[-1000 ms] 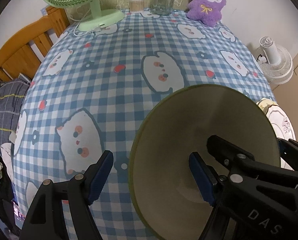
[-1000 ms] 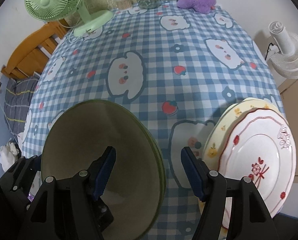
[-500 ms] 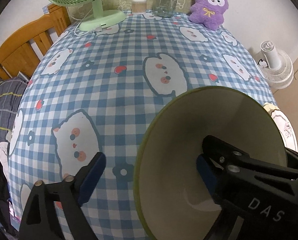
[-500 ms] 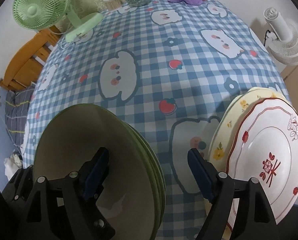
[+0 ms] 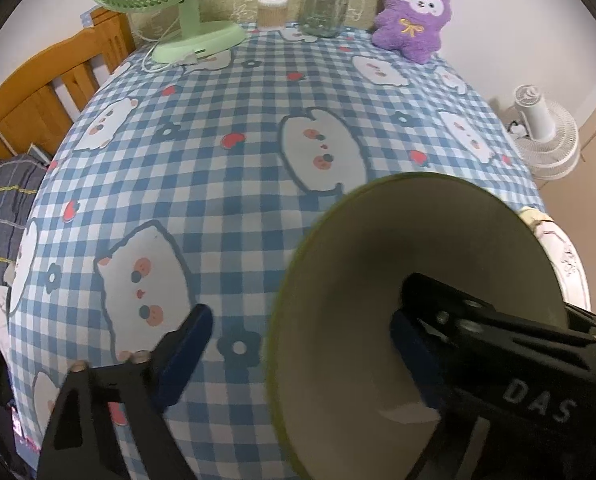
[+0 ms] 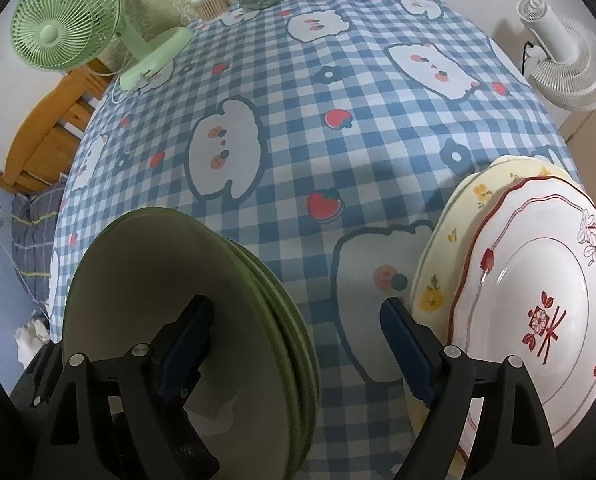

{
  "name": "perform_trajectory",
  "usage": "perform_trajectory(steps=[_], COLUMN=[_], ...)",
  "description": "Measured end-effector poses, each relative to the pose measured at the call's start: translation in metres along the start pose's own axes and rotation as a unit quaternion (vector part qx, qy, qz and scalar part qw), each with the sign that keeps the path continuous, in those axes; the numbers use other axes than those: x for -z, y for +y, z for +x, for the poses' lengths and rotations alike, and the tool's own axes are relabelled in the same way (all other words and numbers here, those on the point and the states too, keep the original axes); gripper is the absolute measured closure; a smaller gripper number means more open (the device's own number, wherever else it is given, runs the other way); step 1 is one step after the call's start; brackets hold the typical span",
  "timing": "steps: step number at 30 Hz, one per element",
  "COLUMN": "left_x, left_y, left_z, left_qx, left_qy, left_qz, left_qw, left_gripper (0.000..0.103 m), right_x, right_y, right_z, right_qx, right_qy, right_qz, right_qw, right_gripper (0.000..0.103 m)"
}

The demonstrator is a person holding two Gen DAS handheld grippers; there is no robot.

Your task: Organize plates and bowls

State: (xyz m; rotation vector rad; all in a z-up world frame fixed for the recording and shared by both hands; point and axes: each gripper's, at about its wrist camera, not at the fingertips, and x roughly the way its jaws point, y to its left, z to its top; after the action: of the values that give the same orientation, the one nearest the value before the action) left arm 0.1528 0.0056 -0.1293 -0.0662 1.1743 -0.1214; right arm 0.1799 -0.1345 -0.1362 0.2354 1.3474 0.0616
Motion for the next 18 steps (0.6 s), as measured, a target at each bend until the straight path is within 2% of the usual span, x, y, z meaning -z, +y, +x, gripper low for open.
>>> perform_trajectory(steps=[3, 5, 9, 11, 18], left_x=[0.001, 0.001, 0.001, 0.000, 0.000], left_y=[-0.005, -0.008, -0.013, -0.011, -0.013], left_z=[-0.003, -0.005, -0.007, -0.007, -0.008], left_qx=[0.012, 0.027, 0.021, 0.025, 0.027], left_qy=[-0.003, -0.001, 0.003, 0.011, 0.022], left_qz=[0.003, 0.009, 0.004, -0.006, -0.002], left_qw=[0.9999, 0.9996, 0.9998, 0.9996, 0.9994], left_gripper=[0.029, 0.046, 0.046, 0.047, 0.047], right_x=[0.002, 0.003, 0.004, 0.005, 0.005], right_y=[0.001, 0.003, 0.018, 0.025, 0.022], right_z=[-0.001, -0.003, -0.011, -0.013, -0.014], right_qx=[0.000, -0.011, -0.004, 0.009, 0.008], right_qy=[-0.002, -0.003, -0.016, -0.020, -0.011], right_qz=[0.002, 0.002, -0.030, -0.042, -0.032], right_qw=[1.000, 1.000, 0.999, 0.999, 0.999], right_gripper=[0.019, 0.031, 0.050, 0.049, 0.049])
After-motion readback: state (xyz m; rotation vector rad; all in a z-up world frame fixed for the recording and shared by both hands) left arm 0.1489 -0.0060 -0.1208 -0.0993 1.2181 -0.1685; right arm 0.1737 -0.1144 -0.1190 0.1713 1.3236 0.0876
